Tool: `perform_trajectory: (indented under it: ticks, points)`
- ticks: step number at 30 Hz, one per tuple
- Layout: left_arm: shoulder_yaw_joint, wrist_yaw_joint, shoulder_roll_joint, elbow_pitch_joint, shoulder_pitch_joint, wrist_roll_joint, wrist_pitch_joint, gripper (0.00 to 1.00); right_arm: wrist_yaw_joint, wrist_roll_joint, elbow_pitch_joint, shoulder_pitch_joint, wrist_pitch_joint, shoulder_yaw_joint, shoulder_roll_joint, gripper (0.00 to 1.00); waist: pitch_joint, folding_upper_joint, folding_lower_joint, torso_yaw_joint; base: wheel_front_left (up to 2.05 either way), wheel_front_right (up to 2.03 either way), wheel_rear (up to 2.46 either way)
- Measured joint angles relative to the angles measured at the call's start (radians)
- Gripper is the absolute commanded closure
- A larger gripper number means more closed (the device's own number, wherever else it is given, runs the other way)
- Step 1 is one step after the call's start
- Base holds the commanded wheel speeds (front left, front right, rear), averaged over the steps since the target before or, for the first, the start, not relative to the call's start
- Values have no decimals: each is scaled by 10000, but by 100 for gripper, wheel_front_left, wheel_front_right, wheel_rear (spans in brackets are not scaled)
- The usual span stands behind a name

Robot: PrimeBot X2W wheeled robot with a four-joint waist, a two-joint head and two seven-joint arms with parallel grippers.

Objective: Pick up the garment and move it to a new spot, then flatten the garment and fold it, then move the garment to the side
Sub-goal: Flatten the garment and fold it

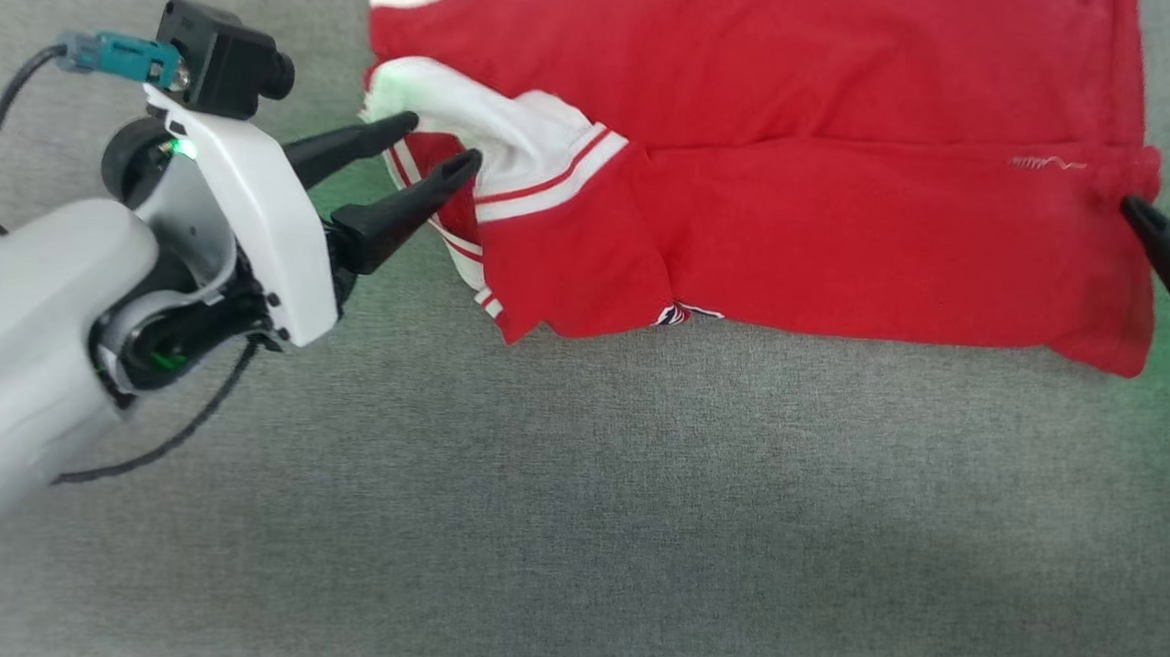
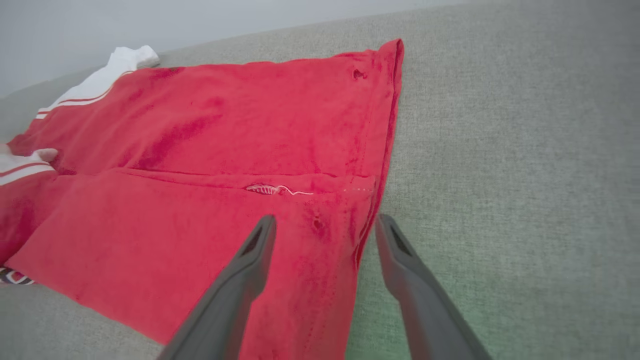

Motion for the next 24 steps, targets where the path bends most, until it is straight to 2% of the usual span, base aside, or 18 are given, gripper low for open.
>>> perform_trajectory:
  ticks: [3,5,7,12,17,24]
  points:
    - [-102,0,341,-205,-270,351,403,0,0,-6,21,273,-117,-15,-100,0,-349,0,0,103,0,0,0]
    - [-173,0,650,-522,-477,545,1104,0,0,-6,27,394,-174,-79,-163,0,-668,0,0,221,0,0,0]
    - [-190,0,688,-673,-523,531,1369,0,0,-4,31,463,-198,-113,-174,0,-760,0,0,259,0,0,0]
    - [-259,21,711,-1586,-475,121,3158,0,0,-4,50,543,-268,-228,-163,0,-1062,0,0,391,0,0,0]
    - [-301,579,297,-1862,-177,-276,4172,0,0,25,-61,570,-278,-180,-79,0,-971,0,0,298,0,0,0]
    - [-288,986,-345,-813,-165,-796,4886,0,0,84,-100,467,-349,-132,-38,0,-569,0,0,-12,0,0,0]
